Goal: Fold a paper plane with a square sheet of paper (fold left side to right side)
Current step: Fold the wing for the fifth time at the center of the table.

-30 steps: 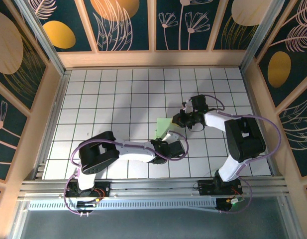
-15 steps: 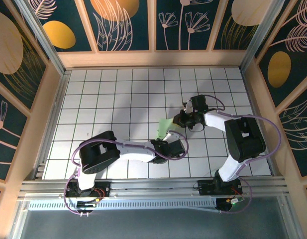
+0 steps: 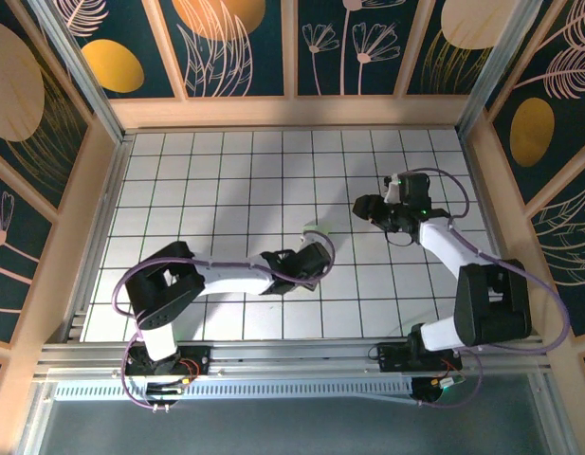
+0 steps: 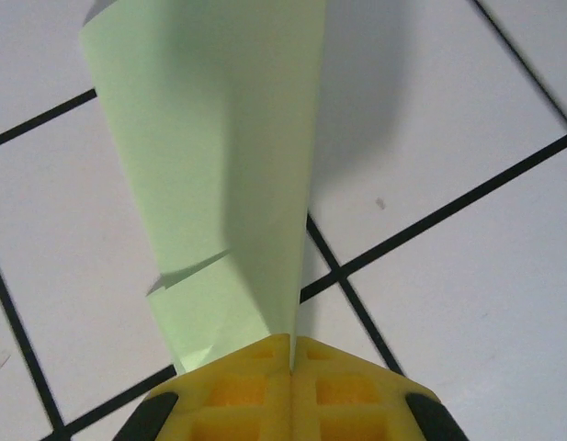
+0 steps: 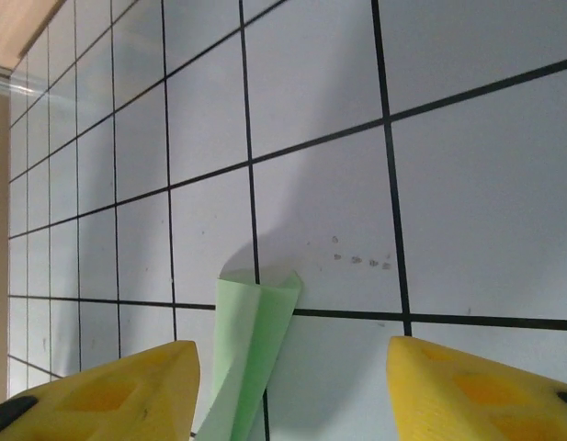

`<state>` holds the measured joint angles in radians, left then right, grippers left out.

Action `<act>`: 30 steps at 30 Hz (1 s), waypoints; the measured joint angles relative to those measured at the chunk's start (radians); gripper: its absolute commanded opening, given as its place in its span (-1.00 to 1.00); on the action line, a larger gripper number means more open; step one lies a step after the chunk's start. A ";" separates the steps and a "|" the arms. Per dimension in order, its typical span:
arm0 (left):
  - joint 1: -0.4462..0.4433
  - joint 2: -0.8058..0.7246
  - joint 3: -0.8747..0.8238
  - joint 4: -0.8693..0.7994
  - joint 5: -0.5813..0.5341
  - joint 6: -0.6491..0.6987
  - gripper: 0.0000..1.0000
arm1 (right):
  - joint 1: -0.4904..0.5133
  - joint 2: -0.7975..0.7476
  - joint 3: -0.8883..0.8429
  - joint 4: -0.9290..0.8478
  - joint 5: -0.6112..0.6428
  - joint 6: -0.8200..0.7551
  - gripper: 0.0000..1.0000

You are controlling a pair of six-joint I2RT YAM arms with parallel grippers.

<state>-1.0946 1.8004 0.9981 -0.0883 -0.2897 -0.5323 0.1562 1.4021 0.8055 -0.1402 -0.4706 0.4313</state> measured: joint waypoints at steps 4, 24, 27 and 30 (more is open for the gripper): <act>0.063 -0.014 -0.004 0.056 0.159 -0.014 -1.00 | 0.001 -0.010 -0.050 0.010 -0.009 -0.029 0.15; 0.254 0.019 -0.202 0.432 0.629 -0.314 -1.00 | 0.055 -0.006 -0.207 0.137 -0.134 -0.029 0.15; 0.267 0.040 -0.229 0.513 0.673 -0.373 -1.00 | 0.077 0.000 -0.218 0.174 -0.137 0.000 0.06; 0.276 0.063 -0.254 0.594 0.705 -0.433 -1.00 | 0.110 0.024 -0.219 0.206 -0.135 0.040 -0.11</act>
<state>-0.8185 1.8633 0.7437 0.5053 0.4149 -0.9653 0.2661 1.4261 0.5861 0.0654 -0.6056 0.4709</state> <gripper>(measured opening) 0.048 0.480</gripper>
